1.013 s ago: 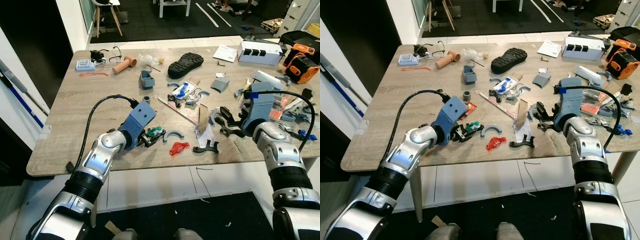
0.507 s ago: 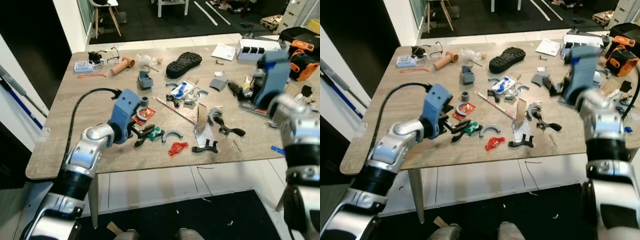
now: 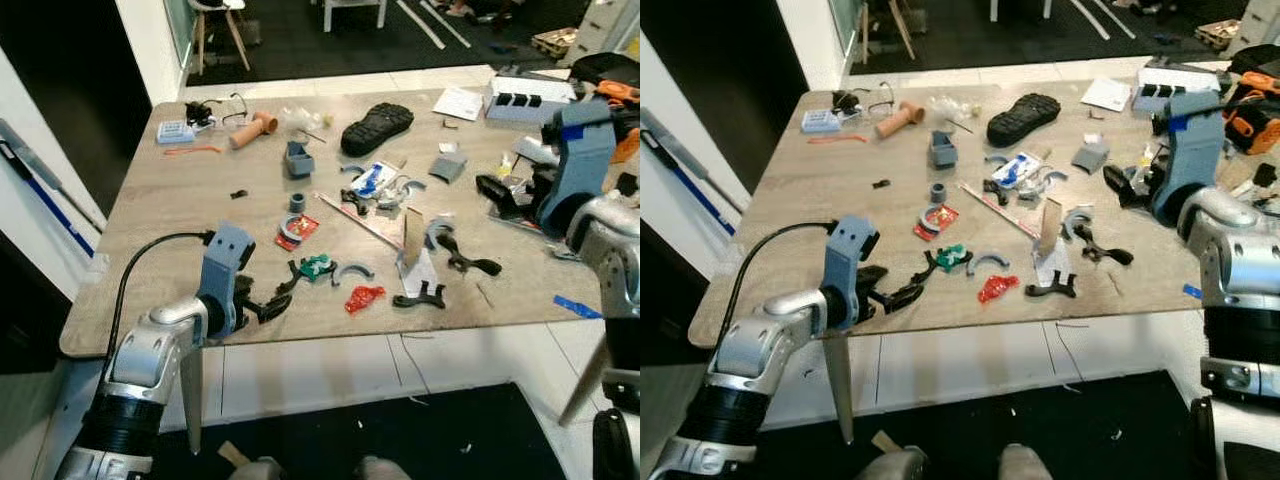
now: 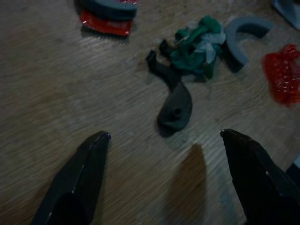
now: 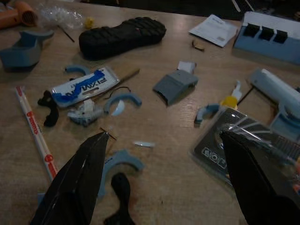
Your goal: Picking trash to rubbish bin
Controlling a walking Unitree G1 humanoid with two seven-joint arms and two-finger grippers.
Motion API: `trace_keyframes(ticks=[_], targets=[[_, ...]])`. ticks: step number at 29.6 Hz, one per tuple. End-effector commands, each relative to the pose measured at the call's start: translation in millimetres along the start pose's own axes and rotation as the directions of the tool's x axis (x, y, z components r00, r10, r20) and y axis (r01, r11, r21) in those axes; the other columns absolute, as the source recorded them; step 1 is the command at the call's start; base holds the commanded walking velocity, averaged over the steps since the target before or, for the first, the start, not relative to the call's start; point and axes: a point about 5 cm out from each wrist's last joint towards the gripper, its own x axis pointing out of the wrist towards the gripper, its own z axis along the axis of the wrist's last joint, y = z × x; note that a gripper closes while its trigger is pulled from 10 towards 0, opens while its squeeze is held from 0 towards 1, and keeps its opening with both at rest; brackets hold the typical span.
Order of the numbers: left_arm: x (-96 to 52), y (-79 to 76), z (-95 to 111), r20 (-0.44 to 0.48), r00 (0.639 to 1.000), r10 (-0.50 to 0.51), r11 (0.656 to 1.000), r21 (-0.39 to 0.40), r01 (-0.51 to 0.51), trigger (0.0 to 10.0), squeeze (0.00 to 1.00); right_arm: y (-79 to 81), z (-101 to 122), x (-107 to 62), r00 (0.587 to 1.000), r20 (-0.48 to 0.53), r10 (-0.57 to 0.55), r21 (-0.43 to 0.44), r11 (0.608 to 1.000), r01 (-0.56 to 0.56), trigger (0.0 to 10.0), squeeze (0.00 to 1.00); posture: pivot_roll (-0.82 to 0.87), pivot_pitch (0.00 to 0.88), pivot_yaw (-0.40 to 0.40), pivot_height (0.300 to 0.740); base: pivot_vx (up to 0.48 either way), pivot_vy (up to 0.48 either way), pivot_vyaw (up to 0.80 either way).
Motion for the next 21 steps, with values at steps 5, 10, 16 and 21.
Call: trace_keyframes(ticks=[5,10,16,21], targets=[[-9.4,-2.5,12,0.058,0.997,0.049,0.998,-0.033,-0.048,10.0,0.0,54.2,14,-11.7,0.939,0.19,0.288,0.076,0.949,-0.307,10.0,0.0,-0.1,0.083,0.063,0.74,0.0,0.0,0.0],[-7.3,-8.7,28,0.145,0.986,0.085,0.996,-0.046,-0.079,10.0,0.0,72.4,18,-17.3,0.917,0.2,0.346,0.071,0.928,-0.366,10.0,0.0,-0.11,0.095,0.059,0.74,0.0,0.0,0.0],[0.1,-32.6,44,0.22,0.973,0.073,0.996,0.026,-0.081,10.0,0.0,72.5,22,-21.1,0.919,0.205,0.336,0.081,0.93,-0.358,10.0,0.0,-0.12,0.109,0.057,0.74,0.0,0.0,0.0],[5.6,-57.8,52,0.253,0.967,0.016,0.993,0.112,-0.045,10.0,0.0,73.3,24,-25.1,0.922,0.21,0.326,0.09,0.932,-0.351,10.0,0.0,-0.13,0.121,0.061,0.74,0.0,0.0,0.0]])
